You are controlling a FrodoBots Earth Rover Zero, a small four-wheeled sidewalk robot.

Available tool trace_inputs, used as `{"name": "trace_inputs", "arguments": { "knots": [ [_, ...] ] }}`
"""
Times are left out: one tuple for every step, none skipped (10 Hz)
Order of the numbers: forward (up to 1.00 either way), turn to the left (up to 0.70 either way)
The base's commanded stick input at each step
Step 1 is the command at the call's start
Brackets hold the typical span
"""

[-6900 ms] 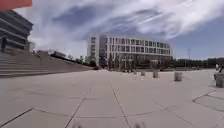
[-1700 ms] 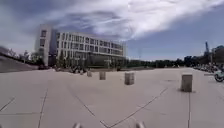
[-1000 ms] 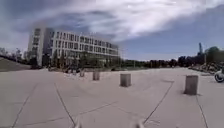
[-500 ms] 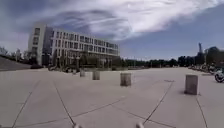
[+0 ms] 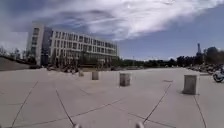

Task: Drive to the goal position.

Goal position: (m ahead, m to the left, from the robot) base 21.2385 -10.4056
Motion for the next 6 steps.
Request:
{"name": "trace_inputs", "arguments": {
  "knots": [
    [0.00, -0.70],
    [0.00, -0.70],
    [0.00, -0.70],
    [0.00, -0.70],
    [0.00, -0.70],
    [0.00, -0.70]
  ]
}}
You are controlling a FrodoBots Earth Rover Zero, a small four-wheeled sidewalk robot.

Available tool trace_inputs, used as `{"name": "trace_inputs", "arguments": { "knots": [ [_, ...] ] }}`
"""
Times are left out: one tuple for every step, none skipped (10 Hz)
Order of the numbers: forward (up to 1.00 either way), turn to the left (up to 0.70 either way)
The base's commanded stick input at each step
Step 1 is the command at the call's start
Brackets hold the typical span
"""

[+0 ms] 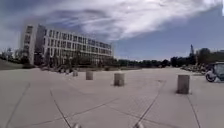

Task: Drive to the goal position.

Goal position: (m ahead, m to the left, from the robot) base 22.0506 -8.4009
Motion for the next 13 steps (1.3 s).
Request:
{"name": "trace_inputs", "arguments": {
  "knots": [
    [0.00, -0.70],
    [0.00, -0.70],
    [0.00, -0.70],
    [0.00, -0.70],
    [0.00, -0.70],
    [0.00, -0.70],
    [0.00, -0.63],
    [0.23, 0.00],
    [0.70, 0.00],
    [0.70, 0.00],
    [0.70, 0.00],
    [0.70, 0.00],
    [0.70, 0.00]
  ]
}}
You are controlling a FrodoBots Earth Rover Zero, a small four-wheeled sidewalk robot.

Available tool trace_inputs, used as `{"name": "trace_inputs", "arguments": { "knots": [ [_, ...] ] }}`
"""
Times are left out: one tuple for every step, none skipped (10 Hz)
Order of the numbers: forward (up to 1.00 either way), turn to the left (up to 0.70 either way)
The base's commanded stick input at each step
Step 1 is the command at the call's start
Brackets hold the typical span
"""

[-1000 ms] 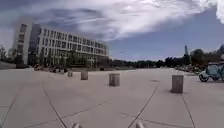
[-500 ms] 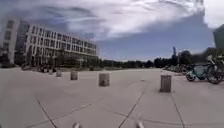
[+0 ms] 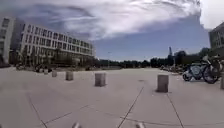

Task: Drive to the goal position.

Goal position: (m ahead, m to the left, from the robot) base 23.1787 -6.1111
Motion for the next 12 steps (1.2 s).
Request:
{"name": "trace_inputs", "arguments": {
  "knots": [
    [0.70, 0.00],
    [0.70, 0.00],
    [0.70, 0.00],
    [0.70, 0.00],
    [0.70, 0.00],
    [0.70, 0.00],
    [0.70, 0.00],
    [0.70, 0.00],
    [0.70, 0.00],
    [0.70, 0.00],
    [0.70, 0.00],
    [0.70, 0.00]
  ]
}}
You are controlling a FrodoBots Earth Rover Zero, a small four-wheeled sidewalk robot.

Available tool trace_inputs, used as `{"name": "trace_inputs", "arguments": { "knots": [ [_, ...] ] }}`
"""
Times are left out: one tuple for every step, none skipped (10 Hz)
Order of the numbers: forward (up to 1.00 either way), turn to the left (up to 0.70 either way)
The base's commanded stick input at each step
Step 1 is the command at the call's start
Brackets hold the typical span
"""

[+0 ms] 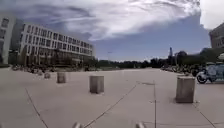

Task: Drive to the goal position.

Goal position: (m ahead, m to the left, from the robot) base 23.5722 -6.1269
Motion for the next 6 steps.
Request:
{"name": "trace_inputs", "arguments": {
  "knots": [
    [0.70, 0.00],
    [0.70, 0.00],
    [0.70, 0.00],
    [0.70, 0.00],
    [0.70, -0.07],
    [0.70, -0.12]
  ]
}}
